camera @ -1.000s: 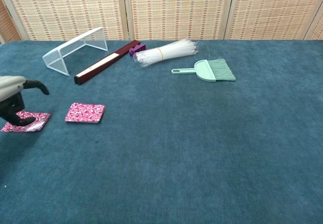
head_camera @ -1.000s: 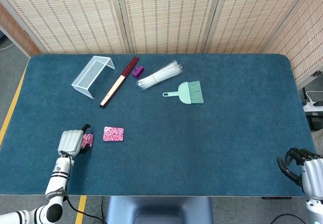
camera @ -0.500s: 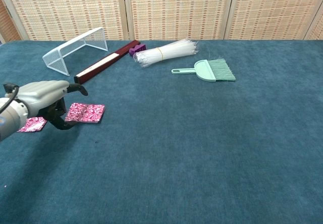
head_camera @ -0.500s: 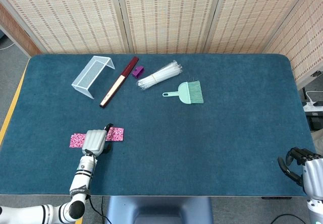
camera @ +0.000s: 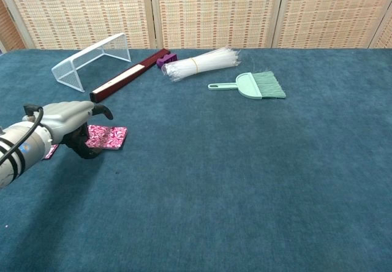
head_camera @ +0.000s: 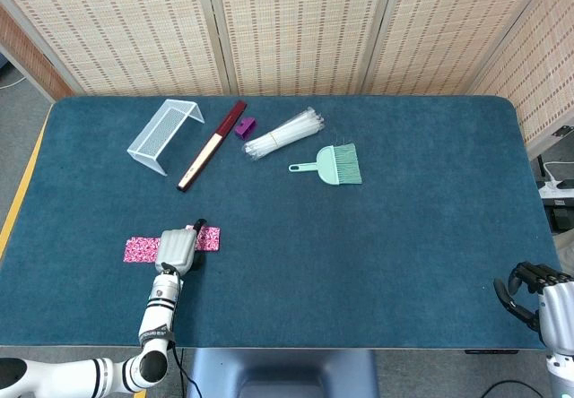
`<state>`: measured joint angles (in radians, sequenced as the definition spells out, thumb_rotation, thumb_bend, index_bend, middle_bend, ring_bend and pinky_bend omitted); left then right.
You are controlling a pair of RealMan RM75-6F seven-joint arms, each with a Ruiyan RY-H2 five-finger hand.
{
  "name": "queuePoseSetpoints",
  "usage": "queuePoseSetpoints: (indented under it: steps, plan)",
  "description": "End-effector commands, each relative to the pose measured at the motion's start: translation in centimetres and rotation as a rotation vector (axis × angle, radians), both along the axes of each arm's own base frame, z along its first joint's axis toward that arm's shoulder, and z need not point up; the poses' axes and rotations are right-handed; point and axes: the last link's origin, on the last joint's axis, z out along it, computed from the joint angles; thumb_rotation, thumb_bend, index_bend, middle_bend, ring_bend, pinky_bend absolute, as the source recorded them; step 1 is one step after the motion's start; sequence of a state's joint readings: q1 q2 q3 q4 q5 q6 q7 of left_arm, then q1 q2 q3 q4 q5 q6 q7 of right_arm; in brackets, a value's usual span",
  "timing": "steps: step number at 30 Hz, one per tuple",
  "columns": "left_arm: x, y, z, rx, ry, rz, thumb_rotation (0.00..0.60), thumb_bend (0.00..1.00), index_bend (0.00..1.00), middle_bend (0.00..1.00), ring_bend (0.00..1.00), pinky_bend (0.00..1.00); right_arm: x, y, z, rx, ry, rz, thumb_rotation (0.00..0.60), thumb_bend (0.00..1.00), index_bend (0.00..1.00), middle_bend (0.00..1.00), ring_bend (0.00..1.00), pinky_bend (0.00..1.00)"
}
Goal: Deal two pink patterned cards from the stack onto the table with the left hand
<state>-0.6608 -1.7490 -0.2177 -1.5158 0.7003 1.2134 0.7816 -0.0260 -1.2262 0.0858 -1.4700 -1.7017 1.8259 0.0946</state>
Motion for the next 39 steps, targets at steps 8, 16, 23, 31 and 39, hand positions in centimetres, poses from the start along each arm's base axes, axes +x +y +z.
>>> queuePoseSetpoints:
  steps: [8,16,23,31,39]
  plan:
    - [0.8,0.3,-0.7,0.009,-0.005,0.008,0.600,0.35,0.21,1.00,1.00,1.00,0.0,0.0,0.1,0.000,-0.002,0.001,0.600,0.23,0.75,0.70,0.73,0.91]
    - [0.8,0.5,-1.1,0.013,0.004,0.020,0.600,0.35,0.22,1.00,1.00,1.00,0.0,0.0,0.1,0.001,-0.004,0.002,0.600,0.23,0.75,0.70,0.73,0.91]
    - [0.7,0.6,-1.2,0.020,0.013,0.026,0.600,0.34,0.23,1.00,1.00,1.00,0.0,0.0,0.1,0.002,-0.003,0.002,0.600,0.23,0.75,0.70,0.73,0.91]
    - [0.5,0.6,-1.3,0.023,0.024,0.039,0.600,0.34,0.23,1.00,1.00,1.00,0.0,0.0,0.1,0.004,-0.001,0.002,0.600,0.23,0.75,0.70,0.73,0.91]
    - [0.6,0.6,-1.4,0.041,0.027,0.040,0.600,0.34,0.26,1.00,1.00,1.00,0.1,0.0,0.0,0.004,-0.001,0.003,0.600,0.23,0.75,0.70,0.73,0.91]
